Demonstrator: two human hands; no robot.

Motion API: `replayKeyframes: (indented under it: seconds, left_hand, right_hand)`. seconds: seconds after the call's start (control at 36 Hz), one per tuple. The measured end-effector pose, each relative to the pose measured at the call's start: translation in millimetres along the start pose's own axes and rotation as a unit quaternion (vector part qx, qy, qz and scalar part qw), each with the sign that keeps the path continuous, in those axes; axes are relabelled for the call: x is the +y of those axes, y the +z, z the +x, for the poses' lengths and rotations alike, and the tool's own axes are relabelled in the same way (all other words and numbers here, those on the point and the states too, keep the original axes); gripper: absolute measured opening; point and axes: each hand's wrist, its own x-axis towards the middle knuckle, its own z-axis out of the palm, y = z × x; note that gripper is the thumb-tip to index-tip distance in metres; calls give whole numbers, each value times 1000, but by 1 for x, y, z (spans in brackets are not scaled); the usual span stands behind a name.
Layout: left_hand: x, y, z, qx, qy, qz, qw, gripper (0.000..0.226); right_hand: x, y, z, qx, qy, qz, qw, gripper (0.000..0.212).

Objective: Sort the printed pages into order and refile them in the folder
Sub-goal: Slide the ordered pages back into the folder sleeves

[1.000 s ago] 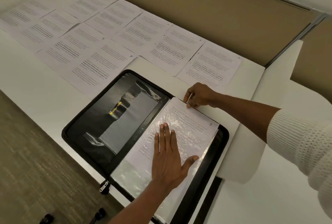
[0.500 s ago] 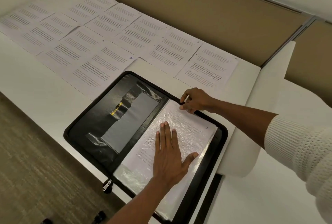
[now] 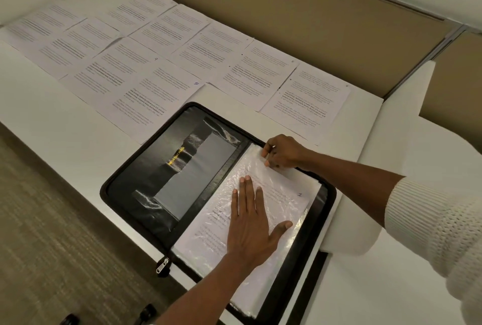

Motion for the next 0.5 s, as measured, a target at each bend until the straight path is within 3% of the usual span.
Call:
replayKeyframes:
  seconds: [0.11, 0.22, 0.31, 0.39, 0.5]
  left_hand:
    - [-2, -1, 1, -5, 7, -2, 1000, 106]
    - [-6, -2, 1, -26, 14, -3, 1000, 106]
    - [-8, -5, 1, -49, 14, -8, 999, 106]
    - [-9, -11, 0, -38, 5, -32, 999, 105]
    - [-6, -25, -1, -44, -9, -67, 997, 111]
  right_hand:
    - [-5, -7, -6, -20, 30, -30, 999, 34]
    - [-1, -25, -18, -147, 104, -122, 976, 44]
    - [4, -36, -27, -202, 130, -185, 953, 40]
    - [6, -48, -36, -191, 110, -172, 960, 35]
    - [3, -61, -55, -132, 61, -58, 988, 29]
